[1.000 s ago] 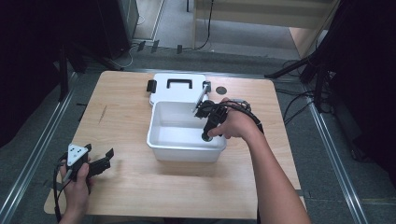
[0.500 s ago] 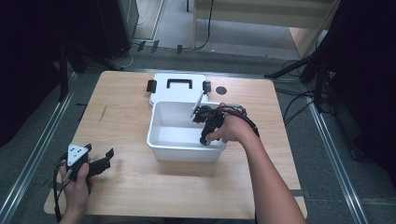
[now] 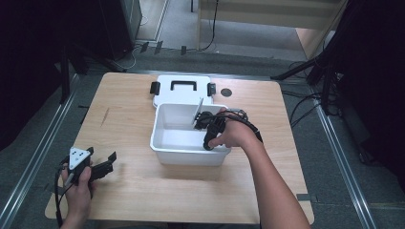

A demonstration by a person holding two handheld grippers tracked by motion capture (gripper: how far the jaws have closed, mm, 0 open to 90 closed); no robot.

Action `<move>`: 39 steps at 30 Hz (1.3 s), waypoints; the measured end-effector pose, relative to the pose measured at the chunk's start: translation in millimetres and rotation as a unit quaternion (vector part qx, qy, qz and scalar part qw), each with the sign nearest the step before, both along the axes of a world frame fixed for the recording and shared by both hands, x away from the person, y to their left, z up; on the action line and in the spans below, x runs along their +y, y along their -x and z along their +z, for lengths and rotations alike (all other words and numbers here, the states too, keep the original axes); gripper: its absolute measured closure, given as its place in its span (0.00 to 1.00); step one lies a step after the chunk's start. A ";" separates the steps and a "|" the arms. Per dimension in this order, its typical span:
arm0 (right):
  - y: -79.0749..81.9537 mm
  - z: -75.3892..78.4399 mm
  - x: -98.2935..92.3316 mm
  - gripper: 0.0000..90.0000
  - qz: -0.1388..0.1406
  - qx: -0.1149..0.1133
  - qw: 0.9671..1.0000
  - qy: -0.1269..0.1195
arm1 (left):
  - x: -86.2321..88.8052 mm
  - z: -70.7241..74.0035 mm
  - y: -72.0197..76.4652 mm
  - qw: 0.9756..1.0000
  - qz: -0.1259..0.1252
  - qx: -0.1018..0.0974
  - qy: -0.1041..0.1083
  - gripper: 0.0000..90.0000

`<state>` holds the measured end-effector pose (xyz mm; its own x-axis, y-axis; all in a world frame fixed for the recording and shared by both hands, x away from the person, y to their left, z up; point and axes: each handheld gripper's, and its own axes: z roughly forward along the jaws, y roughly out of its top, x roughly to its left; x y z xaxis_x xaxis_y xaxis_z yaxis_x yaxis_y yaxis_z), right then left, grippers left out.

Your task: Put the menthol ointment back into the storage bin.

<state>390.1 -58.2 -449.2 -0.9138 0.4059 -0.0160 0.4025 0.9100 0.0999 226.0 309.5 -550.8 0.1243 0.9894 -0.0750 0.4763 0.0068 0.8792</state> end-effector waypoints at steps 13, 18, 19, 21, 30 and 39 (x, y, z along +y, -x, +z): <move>-1.2 -12.6 2.7 0.57 -0.020 0.027 0.999 0.016 | 0.2 0.1 -0.3 1.000 0.001 0.002 0.000 0.16; -1.3 -15.9 4.6 0.57 -0.018 0.037 0.999 0.036 | 0.3 0.0 -0.3 1.000 0.001 0.003 0.000 0.16; -1.2 -16.6 5.1 0.57 -0.020 0.039 0.998 0.040 | 0.3 0.1 -0.3 1.000 0.001 0.003 0.000 0.16; -1.3 -18.2 6.0 0.57 -0.018 0.041 0.998 0.050 | 0.4 0.0 -0.3 1.000 0.001 0.003 0.001 0.16; -1.1 -17.5 5.5 0.54 -0.014 0.039 0.998 0.048 | 0.5 -0.1 -0.5 1.000 0.001 0.002 0.002 0.16; 0.0 -2.5 1.7 0.47 -0.019 0.026 0.999 0.016 | 0.3 -0.1 -0.7 1.000 0.001 0.003 0.001 0.16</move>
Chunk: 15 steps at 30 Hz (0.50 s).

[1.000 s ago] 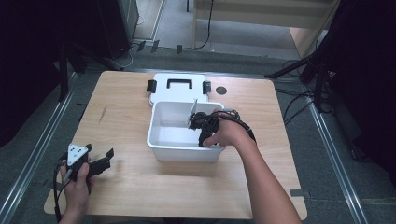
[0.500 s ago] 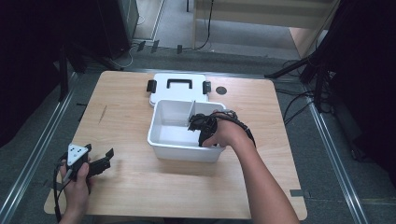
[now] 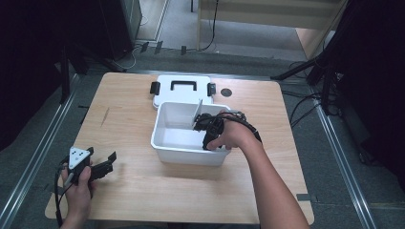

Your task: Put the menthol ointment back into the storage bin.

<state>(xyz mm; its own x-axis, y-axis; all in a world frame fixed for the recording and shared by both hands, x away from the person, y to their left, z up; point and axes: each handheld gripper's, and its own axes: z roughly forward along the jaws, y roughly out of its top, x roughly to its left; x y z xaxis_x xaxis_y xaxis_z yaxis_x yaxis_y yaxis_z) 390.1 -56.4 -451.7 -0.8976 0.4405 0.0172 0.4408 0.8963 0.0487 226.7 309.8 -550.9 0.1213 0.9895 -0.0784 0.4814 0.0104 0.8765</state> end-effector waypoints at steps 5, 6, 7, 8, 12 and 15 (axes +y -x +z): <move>2.0 18.0 -3.1 0.45 -0.002 -0.015 1.000 -0.007 | -0.2 0.0 0.1 1.000 0.001 0.000 0.000 0.16; 2.4 21.6 -4.0 0.45 0.000 -0.018 1.000 -0.010 | -0.1 0.0 0.1 1.000 0.000 0.000 0.000 0.16; 3.2 25.5 -4.8 0.45 -0.003 -0.019 1.000 -0.012 | -0.4 -0.1 0.0 1.000 0.001 -0.001 0.001 0.16; 3.4 29.0 -6.0 0.45 -0.002 -0.021 1.000 -0.012 | -0.4 -0.1 -0.1 1.000 0.001 -0.002 0.001 0.16; 5.4 44.7 -10.9 0.45 -0.004 -0.033 0.999 -0.011 | 0.0 0.1 0.0 1.000 0.000 0.000 0.001 0.16; 6.7 58.0 -15.6 0.45 -0.010 -0.041 0.999 -0.018 | 0.0 0.1 0.0 1.000 0.000 0.000 0.000 0.16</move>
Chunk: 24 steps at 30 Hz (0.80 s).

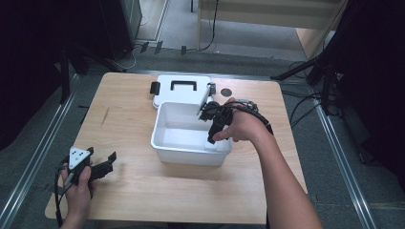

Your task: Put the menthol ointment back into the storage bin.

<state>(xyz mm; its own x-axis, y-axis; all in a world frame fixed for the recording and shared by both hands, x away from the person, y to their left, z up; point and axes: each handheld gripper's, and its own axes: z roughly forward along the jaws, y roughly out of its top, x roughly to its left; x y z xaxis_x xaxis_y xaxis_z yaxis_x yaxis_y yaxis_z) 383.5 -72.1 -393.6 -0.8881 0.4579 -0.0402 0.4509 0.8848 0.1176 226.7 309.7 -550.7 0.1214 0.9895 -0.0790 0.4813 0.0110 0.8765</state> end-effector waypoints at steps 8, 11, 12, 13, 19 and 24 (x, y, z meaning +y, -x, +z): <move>6.2 29.6 -18.3 0.45 -0.019 -0.017 0.999 -0.020 | -0.6 -0.1 -0.1 1.000 0.001 -0.001 -0.001 0.16; 8.7 35.5 -27.1 0.44 -0.024 -0.021 0.999 -0.023 | -0.8 -0.1 -0.1 1.000 0.001 -0.001 -0.002 0.16; 9.5 37.4 -30.1 0.44 -0.027 -0.023 0.999 -0.022 | -0.9 -0.1 -0.1 1.000 0.001 -0.001 -0.003 0.16; 10.2 38.9 -33.1 0.44 -0.029 -0.024 0.999 -0.022 | -0.9 -0.1 -0.1 1.000 0.001 -0.001 -0.003 0.16; 13.4 43.4 -51.5 0.44 -0.041 -0.028 0.999 -0.018 | -1.0 0.0 -0.1 1.000 0.001 0.000 -0.003 0.16; 15.8 42.0 -64.1 0.43 -0.051 -0.028 0.998 -0.018 | -1.2 0.0 -0.1 1.000 0.000 0.000 -0.004 0.16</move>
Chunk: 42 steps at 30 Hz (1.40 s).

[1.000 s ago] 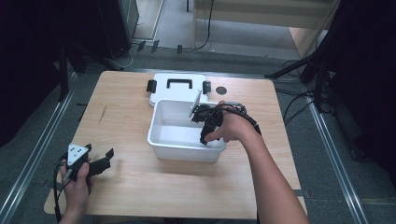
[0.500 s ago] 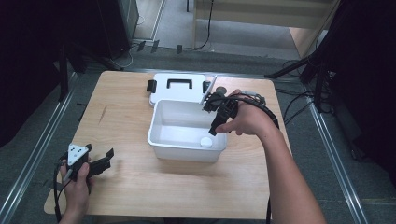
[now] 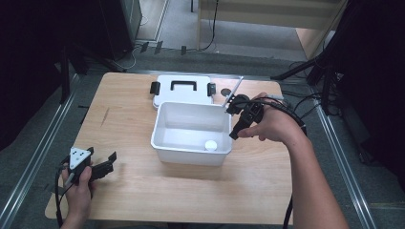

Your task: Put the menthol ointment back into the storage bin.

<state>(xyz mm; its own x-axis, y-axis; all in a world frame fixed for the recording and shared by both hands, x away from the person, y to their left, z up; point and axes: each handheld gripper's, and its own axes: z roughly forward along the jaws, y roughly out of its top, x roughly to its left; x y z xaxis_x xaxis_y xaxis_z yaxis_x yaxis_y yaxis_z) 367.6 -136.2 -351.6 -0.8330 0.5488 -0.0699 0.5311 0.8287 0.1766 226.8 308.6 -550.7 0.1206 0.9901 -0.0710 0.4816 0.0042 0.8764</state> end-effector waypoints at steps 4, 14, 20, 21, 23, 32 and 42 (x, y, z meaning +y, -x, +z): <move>1.7 -4.3 -8.2 0.42 -0.006 0.002 1.000 -0.002 | -0.1 -0.1 0.0 1.000 0.000 -0.001 0.000 0.16; 5.7 -23.9 -26.3 0.38 -0.019 0.018 1.000 -0.004 | -0.3 -0.3 -0.1 1.000 0.000 -0.003 -0.002 0.16; 8.4 -36.2 -39.9 0.38 -0.038 0.018 0.999 -0.017 | -0.5 -0.2 0.2 1.000 0.000 -0.002 -0.002 0.16; 8.8 -38.0 -42.3 0.38 -0.040 0.017 0.999 -0.021 | -0.7 -0.2 0.3 1.000 0.000 -0.002 -0.003 0.16; 10.4 -41.5 -47.0 0.37 -0.045 0.018 0.998 -0.028 | -0.7 -0.1 0.3 1.000 0.000 -0.002 -0.004 0.16; 16.4 -60.5 -69.9 0.33 -0.063 0.005 0.996 -0.062 | -0.8 0.0 0.5 1.000 -0.001 -0.001 -0.005 0.16; 31.1 -89.3 -93.5 0.22 -0.114 -0.056 0.985 -0.113 | -1.3 0.0 0.6 1.000 -0.002 -0.002 -0.008 0.16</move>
<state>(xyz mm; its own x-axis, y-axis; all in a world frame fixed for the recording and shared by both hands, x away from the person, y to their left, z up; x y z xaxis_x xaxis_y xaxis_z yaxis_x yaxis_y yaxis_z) 336.5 -229.7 -440.9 -0.6802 0.7330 -0.0083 0.6660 0.6227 0.4108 226.1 307.3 -550.7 0.1253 0.9906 -0.0550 0.4779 -0.0117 0.8784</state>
